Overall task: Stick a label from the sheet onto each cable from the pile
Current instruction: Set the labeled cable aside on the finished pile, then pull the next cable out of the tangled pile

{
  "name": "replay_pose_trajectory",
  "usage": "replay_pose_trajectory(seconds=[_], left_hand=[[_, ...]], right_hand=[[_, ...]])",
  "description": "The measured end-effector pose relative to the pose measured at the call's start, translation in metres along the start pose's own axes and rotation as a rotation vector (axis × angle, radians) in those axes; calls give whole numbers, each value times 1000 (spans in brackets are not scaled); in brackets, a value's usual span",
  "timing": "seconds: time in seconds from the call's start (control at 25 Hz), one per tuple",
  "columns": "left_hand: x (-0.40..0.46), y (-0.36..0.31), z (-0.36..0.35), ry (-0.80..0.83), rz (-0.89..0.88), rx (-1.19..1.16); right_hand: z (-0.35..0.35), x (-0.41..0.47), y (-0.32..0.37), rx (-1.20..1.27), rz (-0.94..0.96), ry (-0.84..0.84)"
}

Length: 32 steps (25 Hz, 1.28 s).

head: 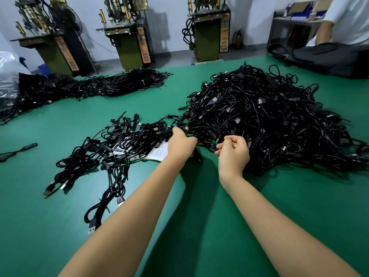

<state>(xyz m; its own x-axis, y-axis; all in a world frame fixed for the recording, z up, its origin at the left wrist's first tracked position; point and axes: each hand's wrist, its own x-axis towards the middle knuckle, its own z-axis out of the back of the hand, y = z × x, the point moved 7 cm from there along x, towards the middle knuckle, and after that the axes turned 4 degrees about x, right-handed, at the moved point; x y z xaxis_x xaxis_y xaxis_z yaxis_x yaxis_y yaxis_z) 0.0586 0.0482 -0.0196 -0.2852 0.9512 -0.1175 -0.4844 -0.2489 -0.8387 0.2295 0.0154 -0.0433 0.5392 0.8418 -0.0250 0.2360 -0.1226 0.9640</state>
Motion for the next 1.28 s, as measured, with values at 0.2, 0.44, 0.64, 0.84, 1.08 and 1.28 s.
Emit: replay_pose_trajectory(seconds=[0.2, 0.44, 0.64, 0.84, 1.08, 1.28], left_hand=[[-32, 20, 24, 162, 16, -456], [-55, 48, 47, 312, -85, -498], [-55, 54, 60, 225, -162, -314], [-58, 45, 72, -50, -425, 189], [-75, 24, 69, -384, -792, 633], [-78, 20, 50, -267, -824, 445]], right_hand=[[-8, -4, 2, -118, 42, 107], [-28, -13, 2, -327, 100, 364], [-32, -15, 2, -226, 70, 464], [-38, -22, 8, -128, 71, 584], [-48, -30, 2, -195, 100, 747], [-53, -36, 2, -156, 89, 851]])
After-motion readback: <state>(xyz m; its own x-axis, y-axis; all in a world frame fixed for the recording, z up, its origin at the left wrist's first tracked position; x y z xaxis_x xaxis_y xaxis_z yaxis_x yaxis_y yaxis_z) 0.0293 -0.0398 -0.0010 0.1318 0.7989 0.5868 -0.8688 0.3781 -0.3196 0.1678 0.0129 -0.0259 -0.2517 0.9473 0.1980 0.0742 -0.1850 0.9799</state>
